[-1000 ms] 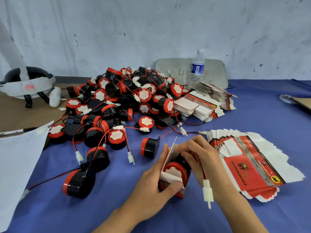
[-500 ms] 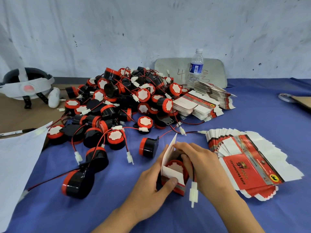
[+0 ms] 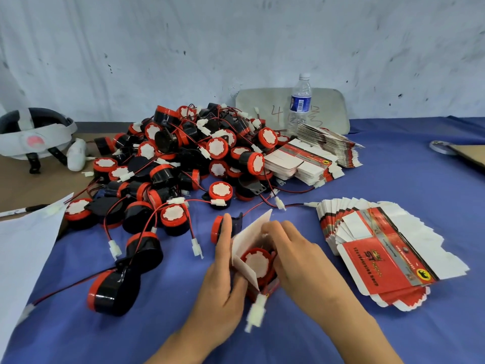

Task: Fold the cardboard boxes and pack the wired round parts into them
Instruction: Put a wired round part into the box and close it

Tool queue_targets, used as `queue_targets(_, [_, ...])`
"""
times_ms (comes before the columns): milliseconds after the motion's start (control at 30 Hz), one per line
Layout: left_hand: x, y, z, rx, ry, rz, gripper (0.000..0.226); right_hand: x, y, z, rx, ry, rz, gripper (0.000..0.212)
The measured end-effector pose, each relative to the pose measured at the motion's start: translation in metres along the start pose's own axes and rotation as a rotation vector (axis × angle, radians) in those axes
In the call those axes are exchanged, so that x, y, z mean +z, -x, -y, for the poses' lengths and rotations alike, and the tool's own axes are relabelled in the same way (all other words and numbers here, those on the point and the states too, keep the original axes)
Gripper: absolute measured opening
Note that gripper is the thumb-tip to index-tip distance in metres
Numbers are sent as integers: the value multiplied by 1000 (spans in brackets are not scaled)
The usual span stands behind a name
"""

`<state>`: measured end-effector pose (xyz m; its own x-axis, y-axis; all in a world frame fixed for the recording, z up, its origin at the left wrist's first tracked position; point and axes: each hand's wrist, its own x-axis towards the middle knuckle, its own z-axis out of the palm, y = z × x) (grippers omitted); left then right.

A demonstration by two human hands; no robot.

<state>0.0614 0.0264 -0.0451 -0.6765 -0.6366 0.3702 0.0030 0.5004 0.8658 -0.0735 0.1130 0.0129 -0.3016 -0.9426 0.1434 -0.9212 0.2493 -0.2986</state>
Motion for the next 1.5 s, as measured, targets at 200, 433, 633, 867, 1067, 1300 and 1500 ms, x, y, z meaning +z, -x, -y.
queue_targets(200, [-1,-4,-8,266,-132,5,76,2,0,4,-158,-221,2,56])
queue_targets(433, [-4,-8,-5,158,-297,-109,54,-7,2,-8,-189,-141,-575,17])
queue_targets(633, [-10,-9,-6,114,-446,-167,11,-6,1,-6,-212,-550,-619,20])
queue_targets(867, [-14,-12,-14,77,-637,-134,24,1,2,-1,-204,-579,-653,6])
queue_targets(1067, [-12,-12,-12,77,-664,-148,9,6,1,1,-58,-729,-713,43])
queue_targets(1300, [-3,-7,-4,-94,-395,-90,47,4,-1,0,-23,-859,-701,16])
queue_targets(1500, [-1,-8,-3,-126,-150,-94,62,11,-4,-2,5,-651,-551,14])
